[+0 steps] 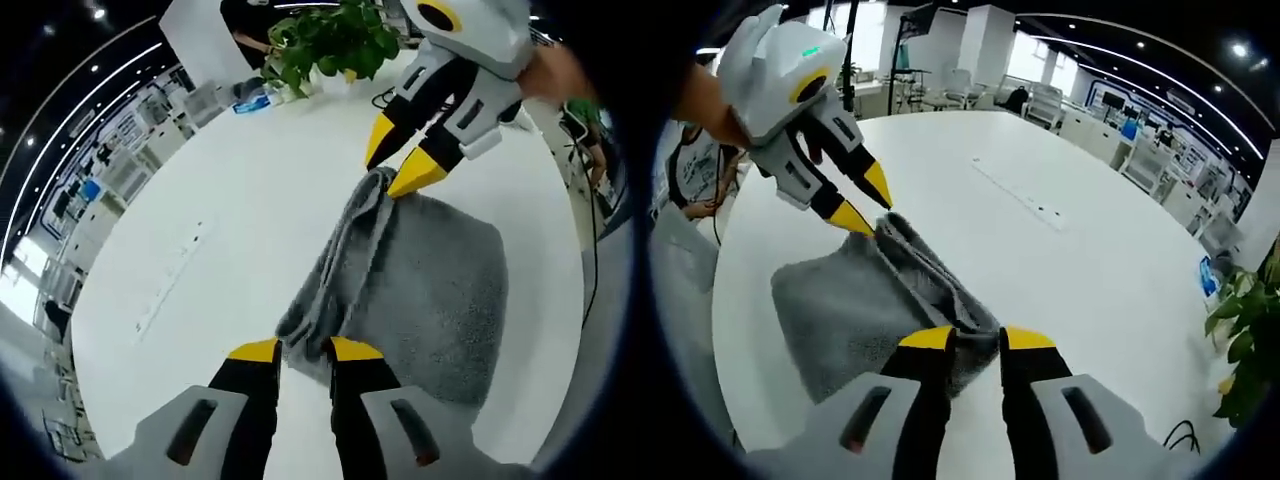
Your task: Fold the towel on the table until its edges align and the towel forms a compact rectangular stack.
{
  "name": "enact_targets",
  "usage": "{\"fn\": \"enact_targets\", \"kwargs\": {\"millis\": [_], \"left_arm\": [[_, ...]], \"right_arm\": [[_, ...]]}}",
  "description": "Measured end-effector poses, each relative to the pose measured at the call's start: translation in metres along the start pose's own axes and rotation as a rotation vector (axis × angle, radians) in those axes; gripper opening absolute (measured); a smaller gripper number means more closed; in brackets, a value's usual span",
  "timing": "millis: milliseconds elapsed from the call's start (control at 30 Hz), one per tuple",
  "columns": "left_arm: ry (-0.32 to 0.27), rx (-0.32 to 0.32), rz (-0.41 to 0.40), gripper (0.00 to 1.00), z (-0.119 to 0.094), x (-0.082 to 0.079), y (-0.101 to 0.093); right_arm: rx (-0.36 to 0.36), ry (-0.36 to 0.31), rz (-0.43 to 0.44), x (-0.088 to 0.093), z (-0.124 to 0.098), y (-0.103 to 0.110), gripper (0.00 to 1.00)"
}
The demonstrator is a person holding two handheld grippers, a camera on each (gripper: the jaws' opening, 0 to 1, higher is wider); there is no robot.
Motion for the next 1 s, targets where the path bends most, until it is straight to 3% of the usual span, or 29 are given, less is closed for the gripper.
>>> {"fn": "enact_targets", "kwargs": {"millis": [167,367,400,467,567,633,867,1000], "left_arm": [[-0.059,-0.017,-0.015,0.19,-0.008,-0.01,0.003],[-0.06,0.053,-0.029,0.18,-0.008,-0.003,-0.019],[-0.06,0.065,-0.031,0.18,-0.007,-0.002,-0.023],[-0.05,0.1,-0.035,0.18,-0.007,0.004,-0.032],[-0.03,0.143,-0.052,0.18,-0.007,0.015,-0.043],[-0.018,0.162,-0.049,0.19,-0.007,0.02,-0.049],[0.027,0.161,-0.049,0.22,0.001,0.035,-0.052],[0.039,0.15,-0.03,0.22,0.007,0.041,-0.053]], "right_arm": [[0.013,-0.028,0.015,-0.003,-0.006,0.003,0.15],[-0.081,-0.078,-0.043,-0.009,0.001,0.027,0.07],[-0.114,-0.055,-0.038,-0.004,0.005,0.034,0.06],[-0.089,-0.005,-0.07,0.008,0.01,0.032,0.08],[-0.071,-0.022,-0.04,0.013,0.016,0.029,0.14],[-0.077,0.037,-0.022,0.026,0.019,0.029,0.15],[-0.112,0.03,0.028,0.035,0.028,0.031,0.19],[-0.134,0.039,0.102,0.042,0.03,0.035,0.18]]}}
Point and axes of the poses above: the point that each gripper's makers call its tool centre point, and the gripper's own axes: z roughly forward along the fingers, y roughly to its left, x roughly out of its underside, the point moved 2 cm from there along -z, roughly backward along the fingers, and after that the axes turned 14 degrees about -z, right-handed, at the moved point
